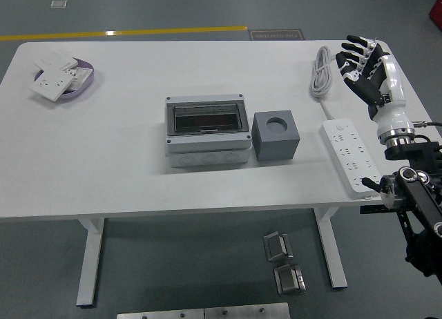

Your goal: Pick up the cylinder from the cube,place it in the box,flap close box

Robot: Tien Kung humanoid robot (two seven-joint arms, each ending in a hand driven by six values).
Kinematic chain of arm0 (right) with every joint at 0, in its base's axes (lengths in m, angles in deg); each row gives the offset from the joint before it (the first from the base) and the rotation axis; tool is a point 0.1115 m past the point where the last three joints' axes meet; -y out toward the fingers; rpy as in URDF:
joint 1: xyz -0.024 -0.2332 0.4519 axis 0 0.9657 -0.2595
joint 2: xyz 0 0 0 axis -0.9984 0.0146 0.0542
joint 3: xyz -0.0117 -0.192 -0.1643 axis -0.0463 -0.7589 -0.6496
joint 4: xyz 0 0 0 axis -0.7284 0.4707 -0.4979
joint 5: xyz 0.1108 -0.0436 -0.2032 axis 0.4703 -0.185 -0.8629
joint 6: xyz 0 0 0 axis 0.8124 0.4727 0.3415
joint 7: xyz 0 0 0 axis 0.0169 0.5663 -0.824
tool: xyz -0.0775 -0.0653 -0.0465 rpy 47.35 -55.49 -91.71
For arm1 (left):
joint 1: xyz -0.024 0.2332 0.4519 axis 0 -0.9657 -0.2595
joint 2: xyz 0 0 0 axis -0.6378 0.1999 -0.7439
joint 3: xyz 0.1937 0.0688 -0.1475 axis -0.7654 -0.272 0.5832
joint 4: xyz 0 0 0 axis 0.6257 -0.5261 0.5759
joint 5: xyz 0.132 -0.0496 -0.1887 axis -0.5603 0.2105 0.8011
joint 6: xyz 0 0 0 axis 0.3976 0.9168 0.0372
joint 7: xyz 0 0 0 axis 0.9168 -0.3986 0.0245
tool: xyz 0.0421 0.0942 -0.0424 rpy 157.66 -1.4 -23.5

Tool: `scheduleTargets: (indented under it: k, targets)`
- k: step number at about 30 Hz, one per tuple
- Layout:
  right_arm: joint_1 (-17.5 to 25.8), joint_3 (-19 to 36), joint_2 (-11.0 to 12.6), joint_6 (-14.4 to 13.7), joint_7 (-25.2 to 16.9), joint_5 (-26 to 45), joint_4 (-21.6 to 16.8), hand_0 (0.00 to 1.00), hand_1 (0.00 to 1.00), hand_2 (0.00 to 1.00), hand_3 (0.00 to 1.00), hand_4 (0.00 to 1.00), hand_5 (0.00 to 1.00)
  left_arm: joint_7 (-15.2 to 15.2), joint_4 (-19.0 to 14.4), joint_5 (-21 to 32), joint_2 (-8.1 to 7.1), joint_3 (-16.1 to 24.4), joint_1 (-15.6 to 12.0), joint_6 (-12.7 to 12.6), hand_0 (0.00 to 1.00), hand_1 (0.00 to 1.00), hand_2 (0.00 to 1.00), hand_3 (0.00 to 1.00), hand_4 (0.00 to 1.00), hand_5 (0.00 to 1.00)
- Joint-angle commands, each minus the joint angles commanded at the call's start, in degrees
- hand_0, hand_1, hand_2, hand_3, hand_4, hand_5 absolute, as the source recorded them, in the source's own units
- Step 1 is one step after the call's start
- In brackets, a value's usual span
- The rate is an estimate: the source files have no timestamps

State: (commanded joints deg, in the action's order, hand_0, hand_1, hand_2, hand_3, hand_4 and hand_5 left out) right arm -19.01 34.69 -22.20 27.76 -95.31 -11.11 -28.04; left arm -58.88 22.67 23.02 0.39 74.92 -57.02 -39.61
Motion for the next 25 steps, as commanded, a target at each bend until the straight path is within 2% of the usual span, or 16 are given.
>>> scheduleTargets:
  k: [11, 12, 13, 21, 25]
  targets:
    - [1.21, -2.41, 0.33, -0.78, -0.29, 0.43, 0.69, 0.756, 0.696, 0.704, 0.737, 0.745, 0.27, 0.01, 0.0, 0.98, 0.56, 0.78, -1.86, -0.33, 0.584, 0.62, 0.575, 0.577, 0.586, 0.21]
    - [1.22, -2.44, 0.39, -0.82, -0.25, 0.31, 0.6, 0.76, 0.697, 0.705, 0.739, 0.746, 0.228, -0.02, 0.0, 1.22, 0.66, 0.71, -2.0, -0.37, 0.584, 0.619, 0.575, 0.576, 0.585, 0.212]
    - [1.2, -2.47, 0.45, -0.83, -0.21, 0.2, 0.53, 0.76, 0.697, 0.705, 0.739, 0.746, 0.228, -0.04, 0.0, 1.46, 0.74, 0.58, -2.12, -0.39, 0.584, 0.619, 0.575, 0.576, 0.585, 0.212]
    - [0.89, -1.64, 0.58, -0.66, 0.23, -0.75, 0.21, 0.76, 0.697, 0.708, 0.739, 0.744, 0.22, 0.02, 0.0, 2.22, 0.88, 0.1, -2.85, -0.64, 0.583, 0.62, 0.575, 0.576, 0.585, 0.212]
    - [0.68, -0.33, 0.76, 0.48, 1.53, -3.71, -0.46, 0.76, 0.697, 0.708, 0.739, 0.744, 0.22, -0.05, 0.0, 2.39, 0.93, -0.13, -2.86, -0.65, 0.583, 0.62, 0.575, 0.576, 0.585, 0.212]
